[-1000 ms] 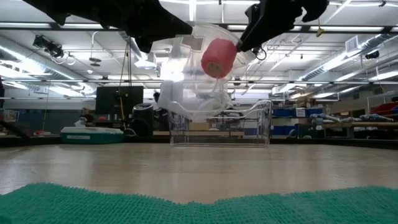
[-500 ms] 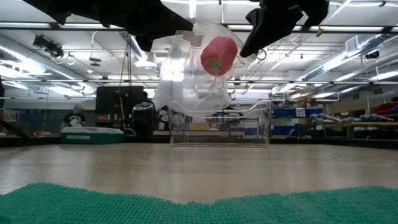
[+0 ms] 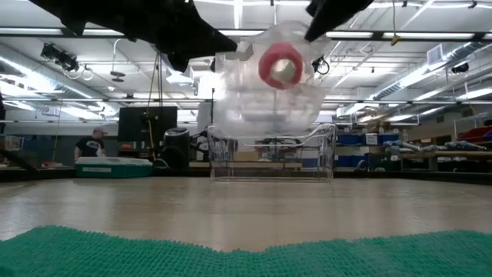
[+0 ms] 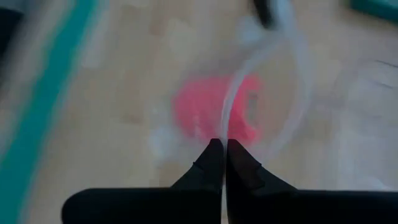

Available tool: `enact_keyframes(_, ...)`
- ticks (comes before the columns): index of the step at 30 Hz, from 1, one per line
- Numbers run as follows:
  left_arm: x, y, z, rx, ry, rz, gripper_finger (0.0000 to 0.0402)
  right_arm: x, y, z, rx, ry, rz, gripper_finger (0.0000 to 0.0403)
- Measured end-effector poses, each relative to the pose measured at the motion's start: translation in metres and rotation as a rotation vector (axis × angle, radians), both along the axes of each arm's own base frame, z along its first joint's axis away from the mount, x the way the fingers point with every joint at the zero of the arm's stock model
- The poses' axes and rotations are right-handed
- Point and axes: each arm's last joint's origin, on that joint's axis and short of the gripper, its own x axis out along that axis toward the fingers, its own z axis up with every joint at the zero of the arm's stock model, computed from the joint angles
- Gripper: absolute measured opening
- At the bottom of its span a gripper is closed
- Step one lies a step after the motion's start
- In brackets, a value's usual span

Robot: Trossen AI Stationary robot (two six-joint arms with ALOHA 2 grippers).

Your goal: Roll bandage

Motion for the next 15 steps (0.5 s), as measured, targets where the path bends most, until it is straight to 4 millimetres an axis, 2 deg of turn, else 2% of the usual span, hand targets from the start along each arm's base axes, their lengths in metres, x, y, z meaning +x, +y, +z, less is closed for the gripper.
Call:
enact_keyframes(2,0.0002,0.0011,-0.0003,0.003,0.004,-0.003,0.0006,-0.0023,-0.0034,-0.0021,0.02,0.025,-0.092,0.0001)
enact_keyframes(4,0.0003,0.001,-0.0004,-0.001,0.005,-0.018,0.0006,-0.0011,-0.0002,-0.0024,0.14,0.045,0.016,0.0)
enact_keyframes(6,0.0003,0.0011,-0.0006,0.0,0.007,-0.021,0.0006,0.0017,0.0049,-0.0042,0.079,0.024,0.026,0.0)
enact_keyframes(8,0.0008,0.0028,0.0,0.003,0.002,-0.019,0.0006,-0.0014,0.002,-0.0058,0.011,0.036,-0.085,0.0)
enact_keyframes(11,0.0013,0.0038,0.0005,-0.003,-0.002,-0.029,0.0006,0.0041,0.0018,-0.0007,0.138,0.018,0.029,0.0)
enact_keyframes(12,0.0013,0.004,0.0003,-0.004,0.0,-0.03,0.0006,0.0047,0.0047,0.0001,0.108,-0.001,0.046,0.0)
enact_keyframes(14,0.0015,0.0048,0.0006,-0.003,-0.003,-0.029,0.0006,0.0037,0.0044,0.0001,0.027,-0.017,-0.03,0.0)
enact_keyframes(15,0.0016,0.0047,0.0006,-0.005,-0.002,-0.037,0.0006,0.0016,0.0028,-0.0001,0.052,0.006,-0.031,0.0)
